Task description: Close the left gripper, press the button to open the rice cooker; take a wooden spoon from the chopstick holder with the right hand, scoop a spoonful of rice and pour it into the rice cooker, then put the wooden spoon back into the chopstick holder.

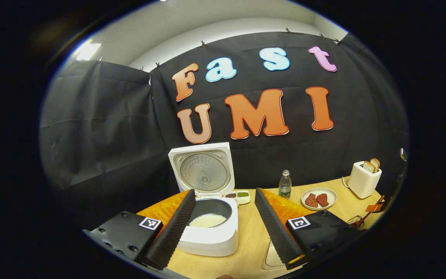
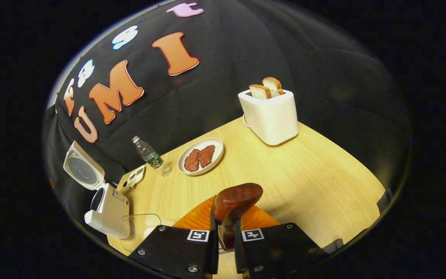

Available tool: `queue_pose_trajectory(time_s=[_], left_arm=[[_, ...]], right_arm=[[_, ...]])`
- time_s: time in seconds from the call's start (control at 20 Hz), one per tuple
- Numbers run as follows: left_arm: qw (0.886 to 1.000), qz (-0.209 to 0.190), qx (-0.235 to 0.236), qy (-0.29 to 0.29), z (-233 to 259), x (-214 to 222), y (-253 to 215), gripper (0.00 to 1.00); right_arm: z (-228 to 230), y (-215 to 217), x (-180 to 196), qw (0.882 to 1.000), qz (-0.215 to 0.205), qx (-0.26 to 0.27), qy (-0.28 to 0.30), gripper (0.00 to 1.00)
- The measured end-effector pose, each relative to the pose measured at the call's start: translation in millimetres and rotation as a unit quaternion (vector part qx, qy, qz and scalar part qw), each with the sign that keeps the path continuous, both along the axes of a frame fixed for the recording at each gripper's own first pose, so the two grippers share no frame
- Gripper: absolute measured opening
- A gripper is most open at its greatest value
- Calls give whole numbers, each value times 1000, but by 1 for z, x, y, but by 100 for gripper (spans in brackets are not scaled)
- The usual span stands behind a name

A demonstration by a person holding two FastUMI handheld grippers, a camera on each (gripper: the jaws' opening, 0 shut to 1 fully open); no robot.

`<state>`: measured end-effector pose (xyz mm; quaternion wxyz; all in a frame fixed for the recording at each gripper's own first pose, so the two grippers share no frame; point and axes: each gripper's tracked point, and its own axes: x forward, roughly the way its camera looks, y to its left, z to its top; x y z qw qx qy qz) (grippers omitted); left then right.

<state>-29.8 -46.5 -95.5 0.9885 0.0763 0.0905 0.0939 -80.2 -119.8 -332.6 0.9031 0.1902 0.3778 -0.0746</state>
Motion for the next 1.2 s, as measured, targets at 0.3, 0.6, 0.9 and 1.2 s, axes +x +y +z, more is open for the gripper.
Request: queue_pose_trajectory(time_s=[0.3,0.6,0.9,1.2], left_arm=[[999,-1,-32,-17,5,1,23,100],[998,13,-54,-28,9,3,69,100],[997,12,-66,-24,1,8,104,100],[997,13,-70,-24,-1,11,126,100]], right_arm=[[20,14,-6,1000,8,-24,-2,14],[92,18,14,993,15,-97,-68,14],[147,100,31,990,54,-42,-122,14],[100,168,22,989,115,-23,-85,14]])
